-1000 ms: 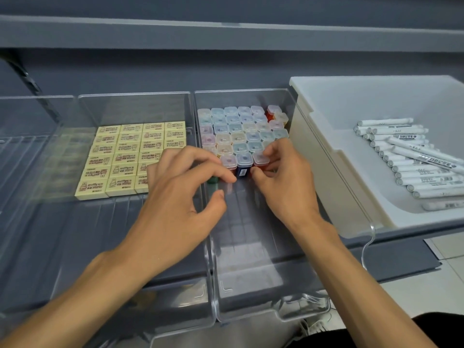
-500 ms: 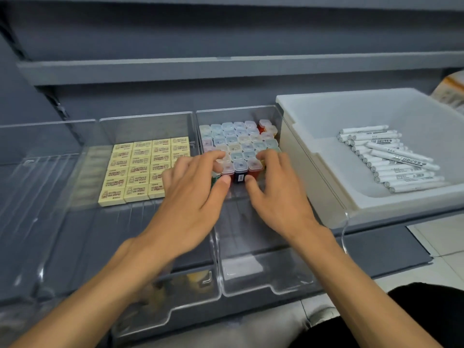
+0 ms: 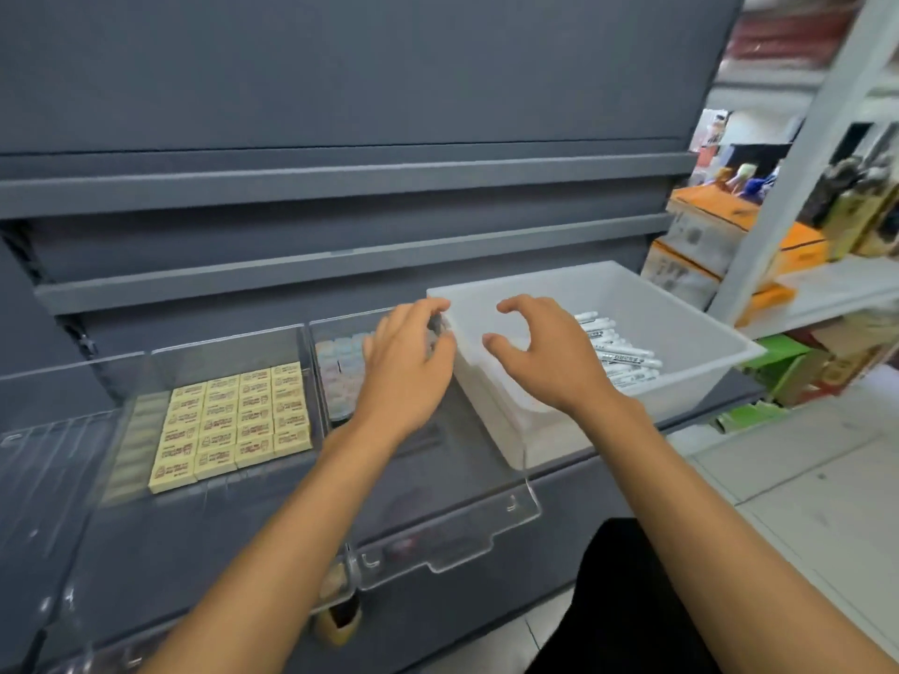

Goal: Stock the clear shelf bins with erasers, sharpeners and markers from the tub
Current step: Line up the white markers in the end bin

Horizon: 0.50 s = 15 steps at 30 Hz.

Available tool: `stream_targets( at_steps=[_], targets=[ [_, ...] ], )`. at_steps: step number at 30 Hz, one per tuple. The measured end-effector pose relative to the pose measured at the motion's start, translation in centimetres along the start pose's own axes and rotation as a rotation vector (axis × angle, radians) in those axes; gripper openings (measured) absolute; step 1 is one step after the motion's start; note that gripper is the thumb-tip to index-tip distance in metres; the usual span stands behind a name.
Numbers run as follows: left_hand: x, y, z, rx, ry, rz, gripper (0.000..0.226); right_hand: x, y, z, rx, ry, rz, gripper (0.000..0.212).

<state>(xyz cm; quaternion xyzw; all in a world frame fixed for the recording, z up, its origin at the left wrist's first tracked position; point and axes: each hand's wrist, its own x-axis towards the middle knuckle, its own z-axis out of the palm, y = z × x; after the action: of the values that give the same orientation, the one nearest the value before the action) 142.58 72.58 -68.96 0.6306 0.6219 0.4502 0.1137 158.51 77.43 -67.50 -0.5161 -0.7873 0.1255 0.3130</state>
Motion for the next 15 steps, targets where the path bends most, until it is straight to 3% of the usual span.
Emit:
stream_targets(
  at_steps=[6,15],
  targets=[
    [3.1,3.7,4.4,0.117,-0.183,0.069,0.039,0.7,6.1,-4.0,-0.071,-0.062,0.255,0.052],
    [9.3,6.3,12.6,0.248,-0.454,0.159,0.063,4.2,14.9,-8.9,-0.156,-0.21,0.255,0.05]
  ],
)
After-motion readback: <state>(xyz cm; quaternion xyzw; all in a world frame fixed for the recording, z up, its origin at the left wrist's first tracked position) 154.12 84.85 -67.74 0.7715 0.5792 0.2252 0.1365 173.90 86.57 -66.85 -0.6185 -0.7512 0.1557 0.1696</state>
